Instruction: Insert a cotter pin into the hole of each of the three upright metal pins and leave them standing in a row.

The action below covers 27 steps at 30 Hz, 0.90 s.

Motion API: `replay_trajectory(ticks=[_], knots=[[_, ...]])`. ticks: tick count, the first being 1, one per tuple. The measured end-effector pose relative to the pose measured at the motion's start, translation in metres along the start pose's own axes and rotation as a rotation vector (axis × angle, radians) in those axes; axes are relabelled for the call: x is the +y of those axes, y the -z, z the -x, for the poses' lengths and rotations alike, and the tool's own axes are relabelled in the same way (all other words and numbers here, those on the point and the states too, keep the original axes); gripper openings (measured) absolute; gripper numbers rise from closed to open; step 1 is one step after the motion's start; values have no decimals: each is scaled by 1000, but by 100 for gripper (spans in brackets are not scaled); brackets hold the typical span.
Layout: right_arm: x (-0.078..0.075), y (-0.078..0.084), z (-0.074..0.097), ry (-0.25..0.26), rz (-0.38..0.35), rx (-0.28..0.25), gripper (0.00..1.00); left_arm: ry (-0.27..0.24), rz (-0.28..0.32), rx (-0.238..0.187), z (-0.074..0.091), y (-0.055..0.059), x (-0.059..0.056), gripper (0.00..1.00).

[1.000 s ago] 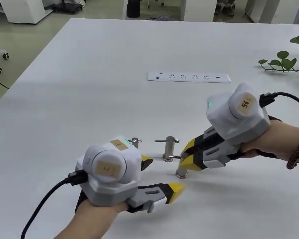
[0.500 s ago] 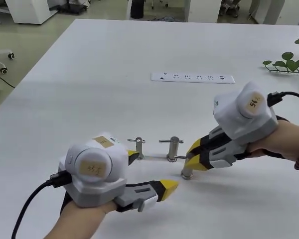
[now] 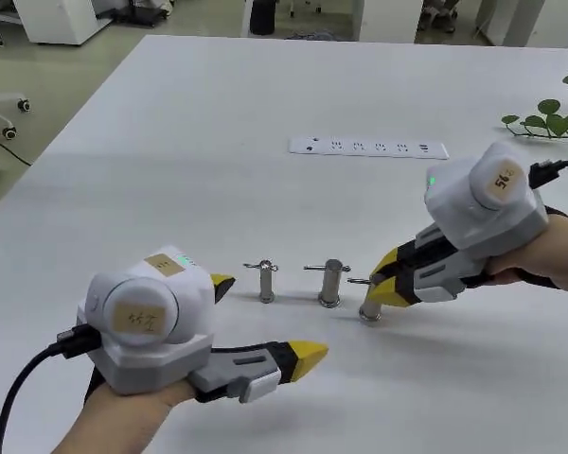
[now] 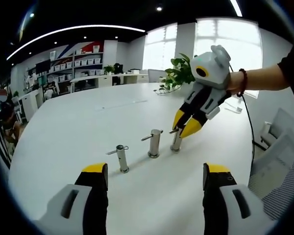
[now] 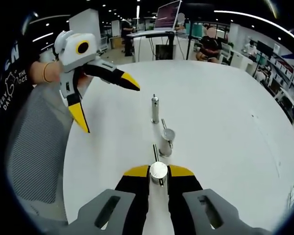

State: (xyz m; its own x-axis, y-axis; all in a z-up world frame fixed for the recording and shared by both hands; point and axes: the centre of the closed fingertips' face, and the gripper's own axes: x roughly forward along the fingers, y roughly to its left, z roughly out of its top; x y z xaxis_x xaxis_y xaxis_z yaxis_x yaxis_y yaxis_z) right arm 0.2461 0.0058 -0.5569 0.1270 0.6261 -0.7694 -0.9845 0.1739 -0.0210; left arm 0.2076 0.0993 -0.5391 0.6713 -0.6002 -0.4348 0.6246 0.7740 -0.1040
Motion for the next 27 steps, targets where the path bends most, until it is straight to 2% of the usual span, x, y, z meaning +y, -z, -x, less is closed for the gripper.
replay_trajectory(ticks=[13,27], knots=[[-11,10,2,19,-3,28,8,-10,11,0,2,2,4,83],[-20,15,2,15,4,49,8,-11,16,12,1,7,5,83]])
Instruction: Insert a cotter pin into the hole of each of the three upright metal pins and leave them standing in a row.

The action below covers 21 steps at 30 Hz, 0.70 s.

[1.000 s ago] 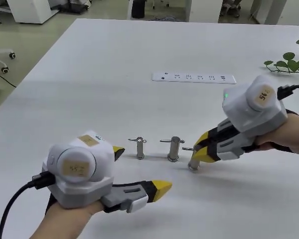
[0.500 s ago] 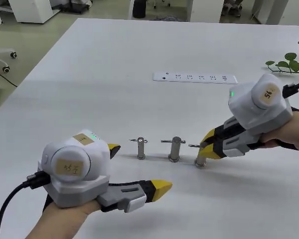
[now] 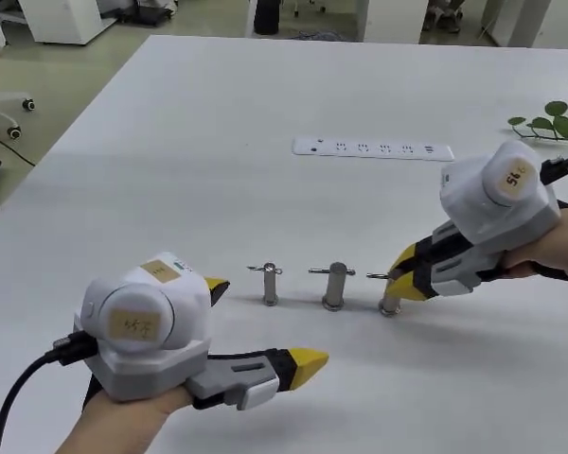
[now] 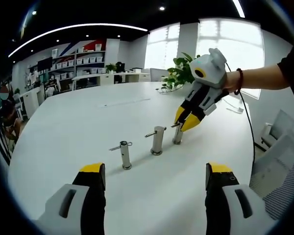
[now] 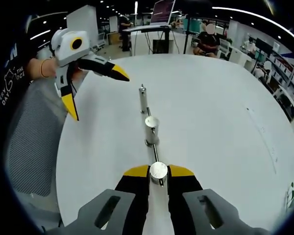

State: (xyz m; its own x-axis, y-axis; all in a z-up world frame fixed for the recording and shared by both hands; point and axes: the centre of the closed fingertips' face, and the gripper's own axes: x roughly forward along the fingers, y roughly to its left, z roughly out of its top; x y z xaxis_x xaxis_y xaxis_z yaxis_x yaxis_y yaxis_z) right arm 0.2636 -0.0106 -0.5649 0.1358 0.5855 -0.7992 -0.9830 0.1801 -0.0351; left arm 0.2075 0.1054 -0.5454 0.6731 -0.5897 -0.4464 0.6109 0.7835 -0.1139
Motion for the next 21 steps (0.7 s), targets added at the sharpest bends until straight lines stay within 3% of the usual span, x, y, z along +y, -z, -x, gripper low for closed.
replay_trajectory(ticks=[21], knots=[[-5,3,2,-46,19,-8,8,5,-23,3,-2,1,-1,82]])
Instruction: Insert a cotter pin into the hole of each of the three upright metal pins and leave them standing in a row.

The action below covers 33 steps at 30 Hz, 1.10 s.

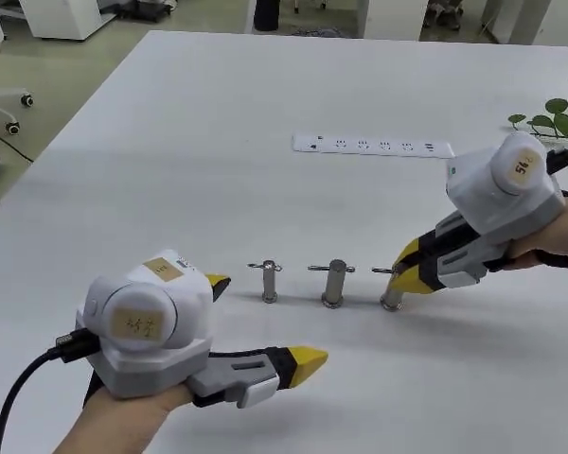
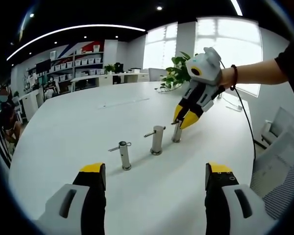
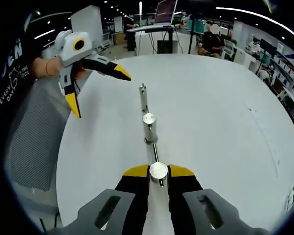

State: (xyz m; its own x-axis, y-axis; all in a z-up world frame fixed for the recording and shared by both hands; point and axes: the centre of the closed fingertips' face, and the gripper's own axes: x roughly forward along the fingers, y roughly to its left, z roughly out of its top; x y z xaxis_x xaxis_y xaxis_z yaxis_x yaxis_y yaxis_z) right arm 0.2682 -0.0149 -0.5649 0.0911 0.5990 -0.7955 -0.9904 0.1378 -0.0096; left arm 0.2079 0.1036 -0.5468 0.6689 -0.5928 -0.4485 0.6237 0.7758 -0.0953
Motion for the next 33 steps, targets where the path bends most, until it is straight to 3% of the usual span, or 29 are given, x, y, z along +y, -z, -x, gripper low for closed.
replay_trajectory(ticks=[11,18,23,29,33], knots=[[-2,1,0,8,-10,-3,9,-5,-5,7,0,1,1,82],[-4,-7,5,43,7,-30,22,-13,-7,17,2,3,4,82],[0,-7,11,53,16,-32,23,-13,-10,17,3,1,4,82],[-2,-10,27,140,-43,-74,30,-13,-23,20,4,-2,4,82],[2,-16,38,195,-110,-141,33,-18,-4,12,5,-6,8,81]])
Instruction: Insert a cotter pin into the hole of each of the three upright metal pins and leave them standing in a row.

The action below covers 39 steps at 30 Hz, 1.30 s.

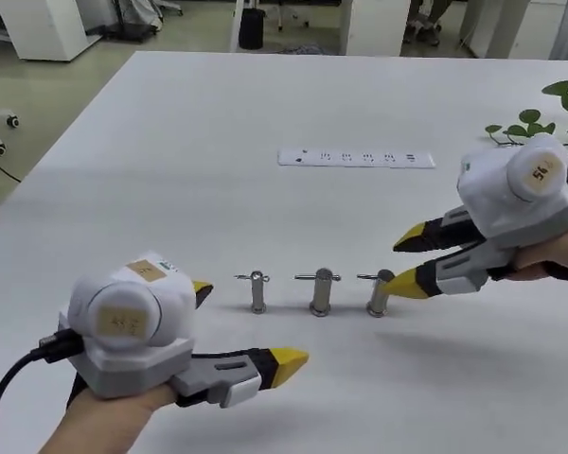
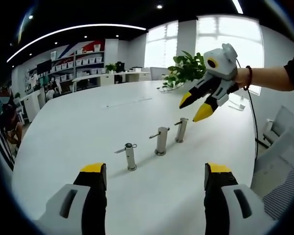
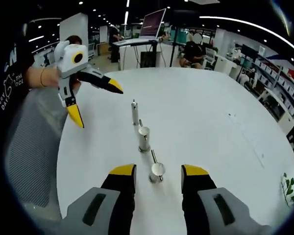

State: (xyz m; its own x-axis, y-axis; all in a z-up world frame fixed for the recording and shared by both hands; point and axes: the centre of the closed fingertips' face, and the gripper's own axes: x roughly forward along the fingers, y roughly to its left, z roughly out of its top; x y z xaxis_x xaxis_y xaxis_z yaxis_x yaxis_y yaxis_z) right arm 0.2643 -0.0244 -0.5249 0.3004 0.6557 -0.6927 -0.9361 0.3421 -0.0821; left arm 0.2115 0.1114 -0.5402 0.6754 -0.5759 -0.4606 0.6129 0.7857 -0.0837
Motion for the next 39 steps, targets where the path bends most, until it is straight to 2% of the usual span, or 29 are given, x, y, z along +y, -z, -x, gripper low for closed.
replay_trajectory(ticks=[1,6,7,10,11,13,17,18,20,22,24,27,31,36,39], knots=[[1,-2,3,13,-32,-20,34,-3,3,-7,1,-2,1,81],[5,-8,13,73,-93,-69,39,-18,12,-12,4,-6,7,79],[5,-10,16,100,-119,-90,39,-23,17,-13,5,-7,9,79],[5,-10,19,134,-144,-95,38,-34,34,-21,7,-10,13,78],[4,-11,21,168,-170,-109,38,-39,45,-27,8,-11,15,78],[8,-11,23,179,-201,-118,39,-49,61,-39,9,-14,18,76],[11,-11,26,236,-275,-153,41,-63,75,-46,10,-17,21,76],[15,-10,26,232,-299,-159,42,-69,78,-44,11,-17,22,76],[20,-10,25,238,-297,-169,45,-82,72,-44,13,-18,24,75],[30,-7,22,260,-263,-154,48,-88,77,-54,14,-19,25,75],[34,-5,22,280,-260,-153,48,-87,80,-58,15,-20,24,75],[36,-5,23,306,-349,-215,51,-92,77,-60,17,-20,24,76],[36,-2,25,336,-421,-253,53,-91,84,-63,18,-20,23,79],[36,-6,29,365,-455,-303,58,-104,95,-75,22,-19,24,81],[37,-6,30,395,-459,-309,59,-111,96,-73,23,-17,23,83]])
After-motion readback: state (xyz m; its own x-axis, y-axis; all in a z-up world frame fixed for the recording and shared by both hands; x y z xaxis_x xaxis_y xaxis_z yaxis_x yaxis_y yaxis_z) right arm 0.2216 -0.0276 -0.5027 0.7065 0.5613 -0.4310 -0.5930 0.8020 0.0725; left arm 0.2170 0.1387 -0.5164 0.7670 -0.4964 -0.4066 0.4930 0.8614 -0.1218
